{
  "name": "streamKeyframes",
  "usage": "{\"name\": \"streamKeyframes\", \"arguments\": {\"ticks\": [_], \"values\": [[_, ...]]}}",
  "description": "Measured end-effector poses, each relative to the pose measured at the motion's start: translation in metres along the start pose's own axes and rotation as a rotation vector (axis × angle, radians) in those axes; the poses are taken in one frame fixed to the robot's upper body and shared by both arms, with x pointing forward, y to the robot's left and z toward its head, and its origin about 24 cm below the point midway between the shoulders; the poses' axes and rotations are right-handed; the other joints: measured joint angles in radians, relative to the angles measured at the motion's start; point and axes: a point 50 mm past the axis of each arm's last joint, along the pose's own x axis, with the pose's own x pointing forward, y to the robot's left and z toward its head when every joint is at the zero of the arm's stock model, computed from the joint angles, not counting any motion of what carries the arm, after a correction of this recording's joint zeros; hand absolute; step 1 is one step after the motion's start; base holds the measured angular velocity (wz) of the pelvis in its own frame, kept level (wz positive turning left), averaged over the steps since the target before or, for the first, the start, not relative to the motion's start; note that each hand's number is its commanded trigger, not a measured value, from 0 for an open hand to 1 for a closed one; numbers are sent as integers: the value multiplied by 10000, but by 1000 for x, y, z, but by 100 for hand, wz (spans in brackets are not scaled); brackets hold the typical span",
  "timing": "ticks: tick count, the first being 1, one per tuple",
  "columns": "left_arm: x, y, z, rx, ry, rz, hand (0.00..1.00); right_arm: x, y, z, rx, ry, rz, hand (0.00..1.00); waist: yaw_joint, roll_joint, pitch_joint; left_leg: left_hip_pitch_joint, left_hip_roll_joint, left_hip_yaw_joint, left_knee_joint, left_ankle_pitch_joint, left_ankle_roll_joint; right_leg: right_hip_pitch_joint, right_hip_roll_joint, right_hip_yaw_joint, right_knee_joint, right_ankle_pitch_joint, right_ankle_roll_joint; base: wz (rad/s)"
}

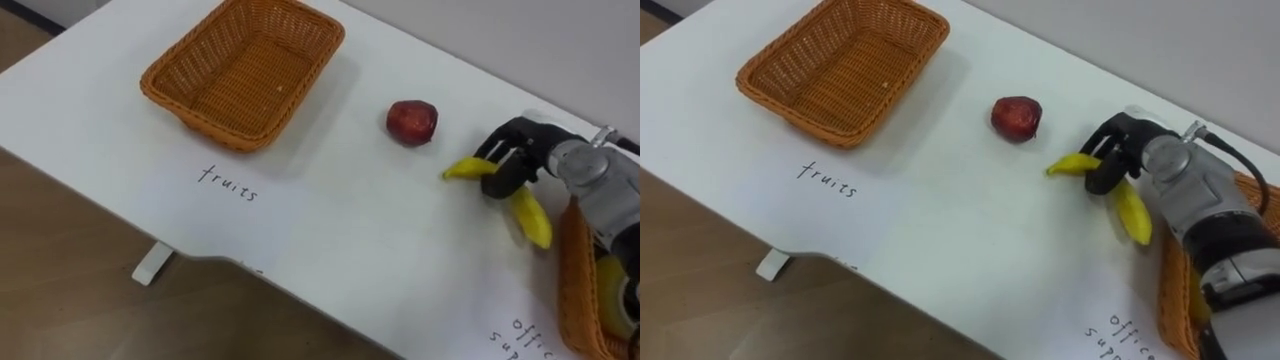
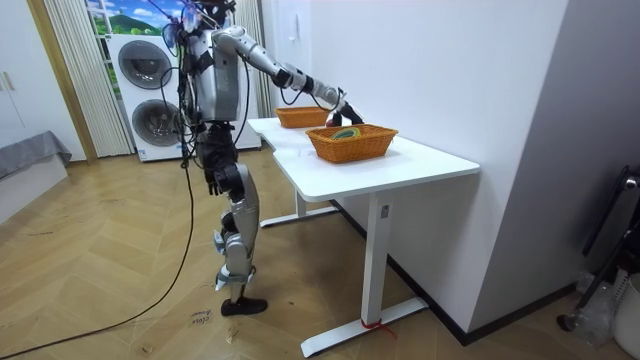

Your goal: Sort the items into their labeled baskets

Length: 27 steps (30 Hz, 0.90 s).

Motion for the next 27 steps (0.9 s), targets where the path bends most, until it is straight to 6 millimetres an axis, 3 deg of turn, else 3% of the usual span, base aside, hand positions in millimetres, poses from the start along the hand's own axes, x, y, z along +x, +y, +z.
{"name": "streamKeyframes", "arguments": {"ticks": [5, 6, 8, 13, 19, 23, 27], "values": [[-2, 4, -3, -428, -155, 94, 0, -10, -14, 34, 8, -1578, -527, 100, -491, 13, -12, 104, 4, 39, 6, 9, -3, 47, -5, 20, -5, 0, 0, -1], [-2, 5, -5, -514, -108, 124, 0, -15, -19, 44, -79, -2060, -744, 100, -598, 55, -72, 184, 3, 44, -9, 8, -2, 116, -6, 33, -4, 1, 1, 0], [-2, 3, -8, -697, -70, 130, 0, -25, -26, 58, -123, -2882, -1132, 100, -762, 152, -105, 375, -8, 27, -37, 8, 0, 318, -14, 40, -12, 1, 2, 3], [-6, 1, -22, -1103, 92, 166, 0, -52, -37, 84, -232, -4544, -1913, 100, -884, 418, -287, 1248, -42, -35, -491, 7, 2, 1065, -18, 5, -171, -51, 86, 1], [-10, -5, -31, -1167, 269, -12, 0, -58, -40, 91, -310, -4820, -1785, 100, -1073, 410, -385, 1677, -114, -193, -700, 52, -2, 1508, -63, 0, -155, -147, 217, 6], [-10, -9, -29, -1193, 218, -327, 0, -67, -46, 97, -569, -5104, -2048, 100, -1096, 331, -379, 1684, -200, -217, -696, 103, 48, 1531, -139, -46, -140, -156, 226, 1], [-10, -8, -27, -1325, 147, -406, 0, -73, -50, 101, -821, -5242, -2330, 100, -1060, 172, -267, 1835, -275, -245, -687, 102, 91, 1676, -203, -46, -143, -179, 265, 1]]}}
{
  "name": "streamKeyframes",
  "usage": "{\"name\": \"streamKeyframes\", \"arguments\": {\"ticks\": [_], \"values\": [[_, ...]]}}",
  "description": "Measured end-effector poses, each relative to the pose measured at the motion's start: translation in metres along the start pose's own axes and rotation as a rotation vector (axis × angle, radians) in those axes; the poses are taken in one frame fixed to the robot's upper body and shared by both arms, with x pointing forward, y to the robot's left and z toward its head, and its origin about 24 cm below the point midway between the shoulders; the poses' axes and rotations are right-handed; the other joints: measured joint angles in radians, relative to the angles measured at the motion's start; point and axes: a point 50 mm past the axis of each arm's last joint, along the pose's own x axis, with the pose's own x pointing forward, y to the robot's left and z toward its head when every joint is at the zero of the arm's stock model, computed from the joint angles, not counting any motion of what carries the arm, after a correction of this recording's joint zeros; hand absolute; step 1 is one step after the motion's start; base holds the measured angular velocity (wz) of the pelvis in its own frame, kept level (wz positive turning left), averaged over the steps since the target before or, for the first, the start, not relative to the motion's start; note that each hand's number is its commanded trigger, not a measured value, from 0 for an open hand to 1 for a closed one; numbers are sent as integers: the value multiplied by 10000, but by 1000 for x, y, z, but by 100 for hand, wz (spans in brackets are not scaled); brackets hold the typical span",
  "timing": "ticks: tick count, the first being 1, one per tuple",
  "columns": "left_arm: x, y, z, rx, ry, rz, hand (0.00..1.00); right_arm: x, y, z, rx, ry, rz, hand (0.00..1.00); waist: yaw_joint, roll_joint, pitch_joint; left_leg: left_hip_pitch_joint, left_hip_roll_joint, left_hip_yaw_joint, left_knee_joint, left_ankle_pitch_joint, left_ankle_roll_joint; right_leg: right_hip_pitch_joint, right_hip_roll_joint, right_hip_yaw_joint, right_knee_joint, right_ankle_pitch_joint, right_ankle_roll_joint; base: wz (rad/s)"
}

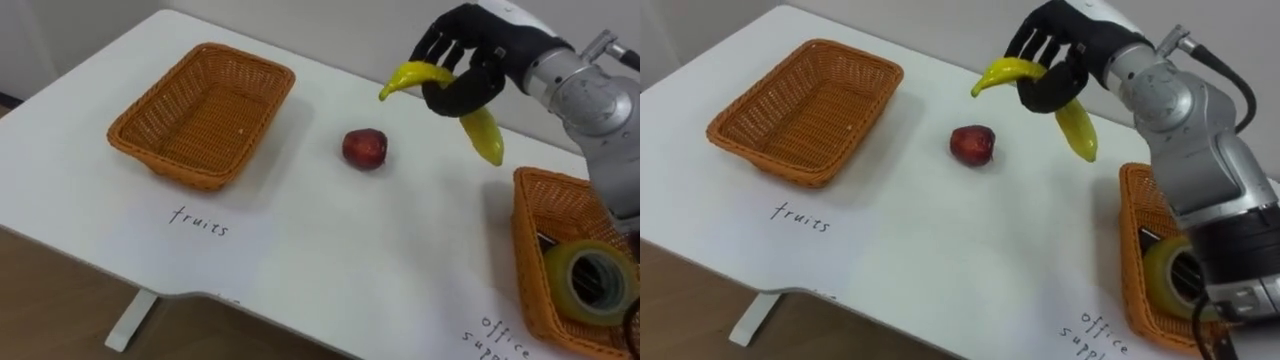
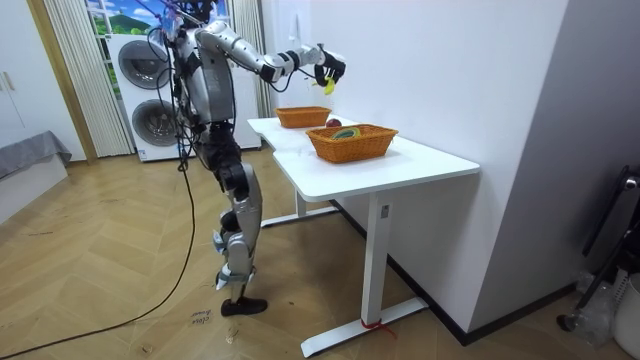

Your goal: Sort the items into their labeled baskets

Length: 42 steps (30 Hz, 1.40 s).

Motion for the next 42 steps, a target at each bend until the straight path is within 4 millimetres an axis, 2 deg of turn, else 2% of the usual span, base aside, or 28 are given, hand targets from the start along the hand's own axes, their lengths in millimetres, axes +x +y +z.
{"name": "streamKeyframes", "arguments": {"ticks": [5, 8, 12, 14, 16, 20, 22, 24, 25, 28, 32, 35, 37, 41, 42], "values": [[0, 0, 1, -54, -38, 11, 0, -4, -5, 16, -342, -607, -190, 100, 27, -38, 12, 52, -108, -244, 26, -5, 55, 176, -84, -228, 1, -37, 61, 14], [-1, -1, 3, -77, -168, -17, 0, -5, -5, 20, -415, -714, -134, 100, 186, -29, 19, 76, -126, -314, 22, -9, 63, 248, -87, -241, -10, -39, 65, 9], [-2, -3, 1, -122, -173, -50, 0, -4, -4, 20, -573, -568, -115, 100, 444, -26, 89, 199, -201, -482, -17, -17, 80, 428, -140, -273, 5, -113, 183, 11], [-2, -2, 0, -148, -149, -19, 0, -4, -4, 18, -525, -458, -102, 100, 606, -86, 105, 218, -205, -496, -55, -13, 84, 430, -145, -314, 2, -120, 191, 6], [-3, 0, 0, -199, -158, 23, 0, -4, -1, 17, -496, -406, -35, 100, 844, -232, 133, 231, -212, -516, -83, -11, 89, 437, -147, -345, -9, -120, 191, 4], [-4, 6, -3, -57, -170, 181, 0, -2, 9, 19, -613, -479, 319, 100, 903, -455, 90, 248, -268, -841, -44, -9, 92, 550, -145, -460, -21, -119, 192, 25], [-5, 7, 0, 16, -302, 204, 0, -1, 9, 19, -612, -488, 262, 100, 1099, -541, 138, 261, -294, -1033, -6, -9, 93, 633, -140, -536, -30, -119, 192, 24], [-5, 7, -1, 43, -290, 185, 0, -1, 10, 20, -603, -491, 251, 100, 1214, -546, 141, 278, -313, -1163, -2, -9, 93, 696, -141, -552, -30, -119, 192, 21], [-6, 7, -2, 61, -288, 194, 0, -1, 10, 20, -645, -473, 266, 100, 1391, -544, 143, 302, -303, -1172, -17, -13, 96, 699, -133, -558, -30, -120, 192, 9], [-9, 8, -6, 260, -313, 218, 0, 0, 17, 21, -929, -460, 470, 100, 1661, -535, 150, 296, -314, -1283, -11, -13, 95, 750, -139, -802, -27, -120, 193, 7], [-13, 8, -15, 208, -180, 285, 0, 0, 19, 21, -943, -440, 550, 100, 1880, -512, 170, 322, -381, -1458, 9, -12, 96, 863, -167, -832, -47, -150, 241, 15], [-14, 8, -19, 363, -70, 310, 0, 1, 20, 18, -920, -350, 466, 100, 2047, -507, 176, 304, -426, -1619, -1, -12, 97, 888, -191, -1043, -33, -172, 279, 16], [-16, 9, -23, 377, 44, 333, 0, 5, 29, 10, -943, -38, 560, 100, 2234, -498, 204, 277, -441, -1686, 19, -13, 96, 1008, -191, -1080, -42, -179, 290, 9], [-18, 10, -27, 423, 125, 335, 0, 10, 41, 7, -655, 163, 552, 100, 2282, -476, 221, 125, -464, -1822, 137, -16, 87, 977, -175, -1120, -47, -183, 297, 13], [-18, 10, -27, 456, 159, 326, 0, 11, 44, 6, -668, 207, 464, 100, 2387, -478, 219, 17, -463, -1836, 191, -14, 83, 874, -174, -1201, -43, -184, 298, 0]]}}
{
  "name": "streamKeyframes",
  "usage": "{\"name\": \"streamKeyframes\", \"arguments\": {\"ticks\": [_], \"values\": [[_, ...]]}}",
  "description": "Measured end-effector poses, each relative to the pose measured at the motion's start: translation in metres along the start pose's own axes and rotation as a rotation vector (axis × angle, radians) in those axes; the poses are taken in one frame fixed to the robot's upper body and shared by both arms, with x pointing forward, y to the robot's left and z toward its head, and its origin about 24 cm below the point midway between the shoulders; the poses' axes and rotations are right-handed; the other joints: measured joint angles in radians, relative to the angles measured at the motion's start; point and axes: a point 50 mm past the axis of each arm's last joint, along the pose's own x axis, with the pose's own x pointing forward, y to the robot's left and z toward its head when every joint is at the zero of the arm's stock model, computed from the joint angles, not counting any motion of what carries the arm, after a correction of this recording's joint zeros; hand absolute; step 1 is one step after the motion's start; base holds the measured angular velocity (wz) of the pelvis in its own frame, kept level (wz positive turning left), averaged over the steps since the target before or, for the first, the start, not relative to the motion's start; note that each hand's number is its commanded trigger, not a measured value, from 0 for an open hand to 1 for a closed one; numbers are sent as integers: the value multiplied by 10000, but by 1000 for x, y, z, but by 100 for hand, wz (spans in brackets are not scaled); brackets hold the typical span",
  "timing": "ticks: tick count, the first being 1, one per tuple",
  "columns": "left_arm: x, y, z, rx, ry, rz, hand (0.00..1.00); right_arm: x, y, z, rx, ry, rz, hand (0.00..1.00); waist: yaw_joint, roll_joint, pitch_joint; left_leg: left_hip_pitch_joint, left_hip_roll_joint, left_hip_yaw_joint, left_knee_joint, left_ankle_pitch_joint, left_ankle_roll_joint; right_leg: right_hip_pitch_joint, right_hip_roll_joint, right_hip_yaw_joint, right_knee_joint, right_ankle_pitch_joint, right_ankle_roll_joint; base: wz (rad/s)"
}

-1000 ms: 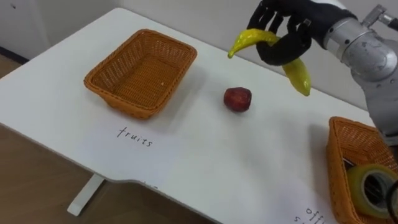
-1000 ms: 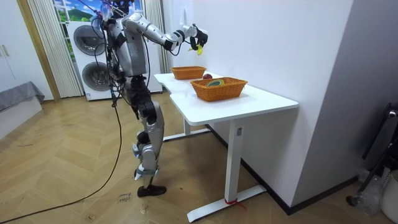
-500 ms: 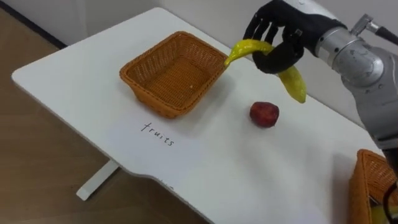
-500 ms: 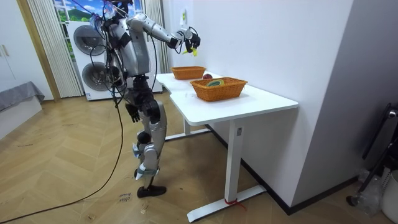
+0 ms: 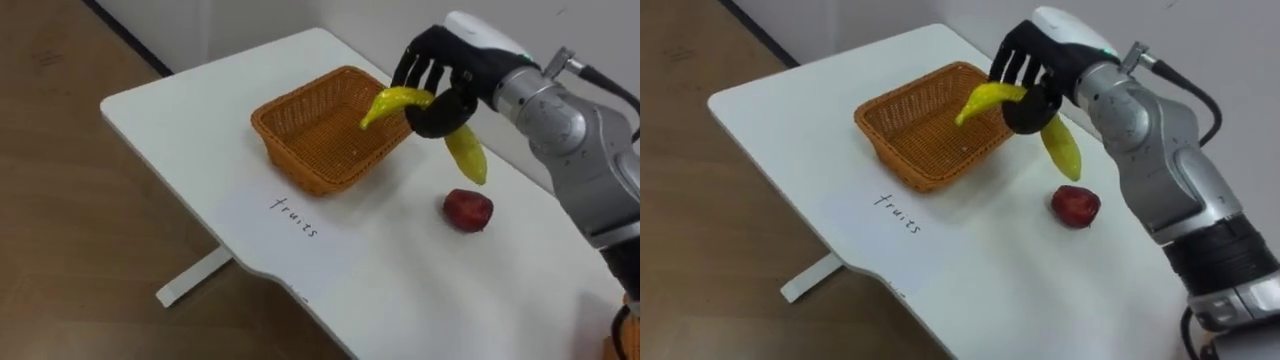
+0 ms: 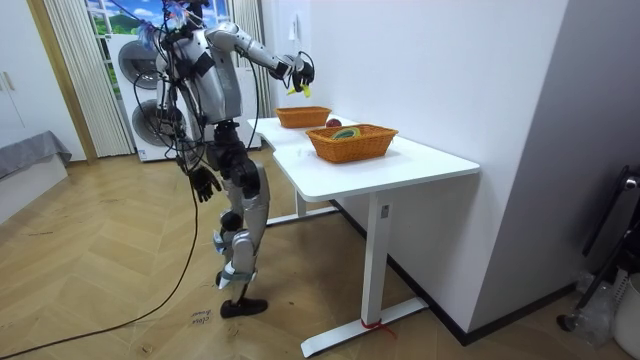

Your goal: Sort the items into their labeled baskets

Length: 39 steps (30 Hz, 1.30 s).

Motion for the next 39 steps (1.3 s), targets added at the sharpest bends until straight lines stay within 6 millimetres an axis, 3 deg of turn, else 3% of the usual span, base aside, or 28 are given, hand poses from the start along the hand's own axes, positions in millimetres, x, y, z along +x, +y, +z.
{"name": "streamKeyframes", "arguments": {"ticks": [3, 7, 17, 22, 24, 29, 31, 33, 35, 36, 38, 39], "values": [[0, -1, 0, 65, 12, -44, 0, 3, 8, -1, 2, 86, -101, 100, 185, 18, 12, -64, 1, -23, 25, 23, -26, -69, -5, -147, 2, 0, 0, 2], [0, 0, 1, 88, 30, -89, 0, 5, 12, -5, 21, 256, -427, 100, 313, -71, -50, -342, -35, -208, 158, 24, -34, -198, -7, -419, 9, -1, 2, 13], [0, -1, -2, 144, 154, -151, 0, 8, 23, -26, -405, 1135, -816, 100, 675, -132, -27, -810, -285, -500, 370, 66, 30, -443, -170, -700, 48, -69, 109, 10], [1, 1, 4, 244, 2, -70, 0, 13, 23, -27, -872, 1157, -1121, 100, 760, -370, 84, -1372, -306, -561, 546, 87, 17, -907, -154, -671, 64, -69, 107, 3], [1, 0, 6, 251, -64, -109, 0, 17, 17, -29, -1069, 1239, -1421, 100, 775, -359, 167, -1516, -319, -563, 652, 88, 16, -984, -156, -687, 64, -67, 105, 2], [3, -1, 12, 14, -307, -52, 0, 24, -2, -27, -1481, 1327, -2483, 100, 871, -381, 173, -2045, -324, -586, 875, 88, 14, -1441, -160, -706, 171, -64, 99, 2], [5, 0, 16, 16, -388, -2, 0, 24, -4, -27, -1573, 1215, -2795, 100, 918, -294, 261, -2089, -324, -642, 910, 87, 15, -1453, -169, -726, 200, -61, 94, 8], [5, 0, 18, 19, -501, 43, 0, 24, -5, -25, -1658, 1106, -2964, 100, 935, -353, 216, -2165, -328, -662, 917, 87, 15, -1529, -168, -735, 212, -60, 94, 2], [5, -1, 20, 97, -572, 67, 0, 24, -7, -24, -1671, 1044, -3174, 100, 913, -340, 226, -2253, -334, -662, 984, 86, 12, -1576, -157, -795, 214, -60, 93, 4], [5, -2, 20, 171, -584, 27, 0, 24, -7, -24, -1685, 1034, -3275, 93, 916, -307, 250, -2265, -334, -653, 993, 86, 12, -1577, -157, -806, 214, -60, 93, 4], [6, -1, 19, 177, -552, 29, 0, 24, -8, -24, -1712, 1024, -3371, 26, 934, -287, 266, -2276, -332, -650, 990, 85, 12, -1593, -157, -813, 214, -60, 93, 0], [7, -1, 18, 189, -451, 42, 0, 24, -7, -24, -1799, 1006, -3398, 0, 950, -279, 270, -2276, -329, -658, 984, 84, 10, -1601, -157, -806, 212, -60, 93, 0]]}}
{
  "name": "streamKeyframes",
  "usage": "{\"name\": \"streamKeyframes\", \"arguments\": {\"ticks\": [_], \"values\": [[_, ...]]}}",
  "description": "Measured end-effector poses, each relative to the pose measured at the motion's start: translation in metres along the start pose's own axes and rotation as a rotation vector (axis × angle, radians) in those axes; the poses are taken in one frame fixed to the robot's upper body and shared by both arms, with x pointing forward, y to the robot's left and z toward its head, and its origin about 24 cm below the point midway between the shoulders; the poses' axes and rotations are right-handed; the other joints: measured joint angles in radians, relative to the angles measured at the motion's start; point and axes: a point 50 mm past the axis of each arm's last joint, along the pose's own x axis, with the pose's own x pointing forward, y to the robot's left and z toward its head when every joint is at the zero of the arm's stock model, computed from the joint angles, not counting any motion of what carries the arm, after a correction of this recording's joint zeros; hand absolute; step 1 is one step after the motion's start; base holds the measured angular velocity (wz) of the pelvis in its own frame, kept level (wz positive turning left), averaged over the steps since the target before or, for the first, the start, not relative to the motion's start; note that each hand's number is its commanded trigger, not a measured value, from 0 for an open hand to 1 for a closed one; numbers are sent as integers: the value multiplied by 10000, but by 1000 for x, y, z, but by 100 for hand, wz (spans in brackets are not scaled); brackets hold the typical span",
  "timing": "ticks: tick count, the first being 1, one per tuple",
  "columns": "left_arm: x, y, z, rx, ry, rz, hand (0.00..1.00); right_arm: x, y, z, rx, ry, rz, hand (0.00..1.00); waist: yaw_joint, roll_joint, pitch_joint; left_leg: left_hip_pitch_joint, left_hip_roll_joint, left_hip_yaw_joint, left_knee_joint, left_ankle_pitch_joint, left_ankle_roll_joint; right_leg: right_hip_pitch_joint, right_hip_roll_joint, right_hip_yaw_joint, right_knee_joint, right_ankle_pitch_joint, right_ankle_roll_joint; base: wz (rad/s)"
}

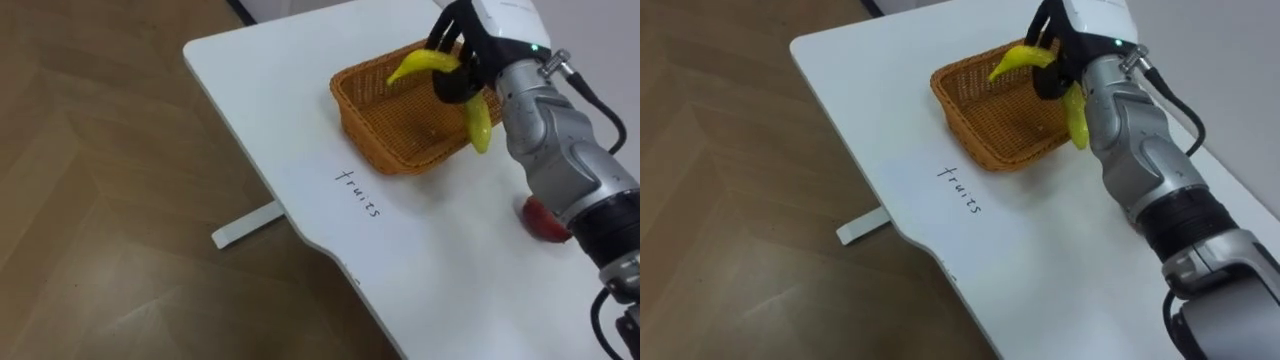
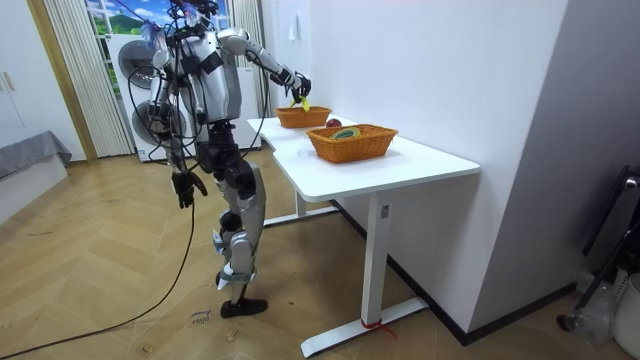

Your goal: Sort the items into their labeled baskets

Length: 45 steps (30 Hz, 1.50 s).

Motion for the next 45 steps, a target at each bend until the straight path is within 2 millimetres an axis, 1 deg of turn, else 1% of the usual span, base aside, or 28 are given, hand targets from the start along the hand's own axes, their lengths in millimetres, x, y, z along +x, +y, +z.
{"name": "streamKeyframes", "arguments": {"ticks": [3, 18, 21, 24, 26, 28, 29, 32, 35, 38, 39, 40, 41, 42, 43, 45], "values": [[1, 1, -1, 17, 122, 12, 0, -1, 2, 2, -66, -141, 49, 0, 0, 1, 0, -26, 2, -9, 0, -2, -4, -29, 6, -1, 0, 0, 0, 0], [2, 1, 1, 41, 101, -3, 0, -1, 1, 3, -55, -193, -257, 0, 27, -15, -17, -186, 12, 28, 71, -1, -2, -165, 5, -4, 2, 7, -11, 0], [2, 1, 3, -130, -23, -30, 0, -1, 1, 3, -56, -195, -256, 0, 27, -57, -49, -163, 32, 52, 44, -1, -2, -149, 2, 18, 4, 7, -11, 0], [1, 2, 3, -72, -68, 22, 0, -1, 1, 3, -41, -268, -253, 0, 14, -140, -111, -35, 51, 113, 5, 0, 1, -81, -3, 131, 5, 7, -12, -5], [1, 3, -1, -63, -2, 31, 0, -1, 1, 4, -34, -293, -261, 0, -9, -146, -115, 148, 57, 149, -16, 1, 4, 46, -16, 136, 3, 7, -11, -8], [1, 3, -1, -59, -2, 69, 0, -1, 0, 3, -50, -288, -275, 0, -38, -184, -145, 268, 91, 219, -69, 0, 2, 148, -4, 141, 4, 7, -11, -7], [1, 3, -1, -41, -9, 67, 0, -1, 0, 3, -36, -285, -270, 0, -48, -184, -145, 302, 100, 232, -76, -1, 1, 173, 0, 157, 6, 7, -11, -8], [1, 3, 0, 163, -90, 99, 0, -1, -3, 5, -34, -396, -374, 0, -74, -193, -153, 360, 95, 333, -112, -9, -10, 187, 15, 318, 7, 15, -24, -14], [1, 5, 1, 345, -124, 178, 0, -1, -9, 8, -85, -613, -547, 0, -278, -196, -156, 383, 77, 352, -110, -15, -11, 198, 12, 432, 6, 28, -45, -4], [0, 5, 0, 372, -116, 111, 0, -2, -20, 12, -170, -1008, -725, 0, -431, -179, -146, 408, 66, 427, -86, -7, 6, 207, 7, 590, -1, 46, -71, -6], [0, 5, 0, 380, -105, 78, 0, -2, -23, 15, -178, -1181, -765, 0, -473, -160, -137, 473, 70, 499, -84, -5, 18, 242, 9, 712, -9, 46, -72, -13], [0, 5, -2, 384, -72, 7, 0, -3, -24, 19, -130, -1345, -768, 0, -578, -91, -113, 586, 72, 531, -89, -26, 46, 346, 4, 719, -24, 47, -71, -10], [-1, 5, -2, 387, -56, -13, 0, -3, -24, 20, -119, -1402, -761, 0, -624, -67, -126, 626, 72, 550, -93, -33, 55, 371, -2, 735, -21, 47, -70, -14], [-1, 4, -3, 389, -79, -34, 0, -4, -25, 22, -92, -1529, -759, 0, -680, -54, -186, 724, 95, 641, -135, -48, 72, 384, -5, 860, -20, 47, -70, -20], [-2, 4, -2, 390, -141, -62, 0, -4, -26, 25, -71, -1637, -768, 0, -717, -10, -224, 798, 117, 681, -144, -72, 82, 414, -4, 975, -18, 47, -70, -22], [-2, 4, -1, 456, -192, -44, 0, -5, -27, 28, -36, -1815, -815, 0, -822, 68, -239, 948, 191, 804, -182, -84, 93, 527, -7, 1011, -16, 49, -67, -17]]}}
